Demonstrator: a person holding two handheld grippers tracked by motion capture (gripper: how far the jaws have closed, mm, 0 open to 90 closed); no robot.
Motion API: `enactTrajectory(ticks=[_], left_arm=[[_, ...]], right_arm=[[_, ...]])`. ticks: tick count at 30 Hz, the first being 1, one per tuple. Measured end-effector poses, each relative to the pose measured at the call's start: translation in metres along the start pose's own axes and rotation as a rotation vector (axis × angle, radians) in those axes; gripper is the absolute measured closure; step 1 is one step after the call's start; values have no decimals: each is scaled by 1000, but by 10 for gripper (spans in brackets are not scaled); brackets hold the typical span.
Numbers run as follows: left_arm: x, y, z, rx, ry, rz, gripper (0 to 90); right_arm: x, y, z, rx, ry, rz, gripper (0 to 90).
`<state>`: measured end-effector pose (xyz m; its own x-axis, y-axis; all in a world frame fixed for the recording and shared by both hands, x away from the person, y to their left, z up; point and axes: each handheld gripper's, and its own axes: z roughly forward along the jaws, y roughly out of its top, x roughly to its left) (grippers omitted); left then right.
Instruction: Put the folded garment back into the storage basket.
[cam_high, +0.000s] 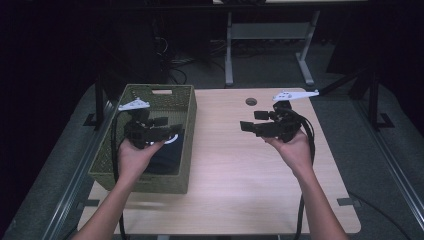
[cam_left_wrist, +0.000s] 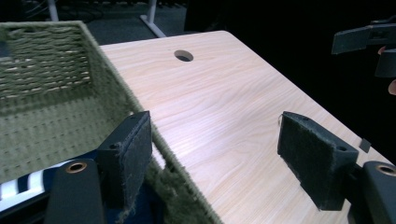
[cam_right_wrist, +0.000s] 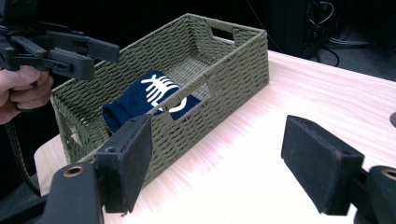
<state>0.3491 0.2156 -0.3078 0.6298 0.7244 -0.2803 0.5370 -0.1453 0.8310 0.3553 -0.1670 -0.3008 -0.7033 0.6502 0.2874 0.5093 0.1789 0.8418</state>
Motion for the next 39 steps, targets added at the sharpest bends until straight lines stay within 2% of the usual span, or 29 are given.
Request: enactTrajectory(ticks=[14, 25, 39], left_arm=[[-25, 5, 26, 14, -33, 30, 239], [-40, 6, 39, 18, -67, 38, 234], [-62, 5, 56, 36, -109, 70, 233]], right_arm=[[-18, -19, -25, -3, -38, 29, 239], [-26, -30, -40, -10, -64, 39, 235], [-37, -50, -62, -29, -108, 62, 234]])
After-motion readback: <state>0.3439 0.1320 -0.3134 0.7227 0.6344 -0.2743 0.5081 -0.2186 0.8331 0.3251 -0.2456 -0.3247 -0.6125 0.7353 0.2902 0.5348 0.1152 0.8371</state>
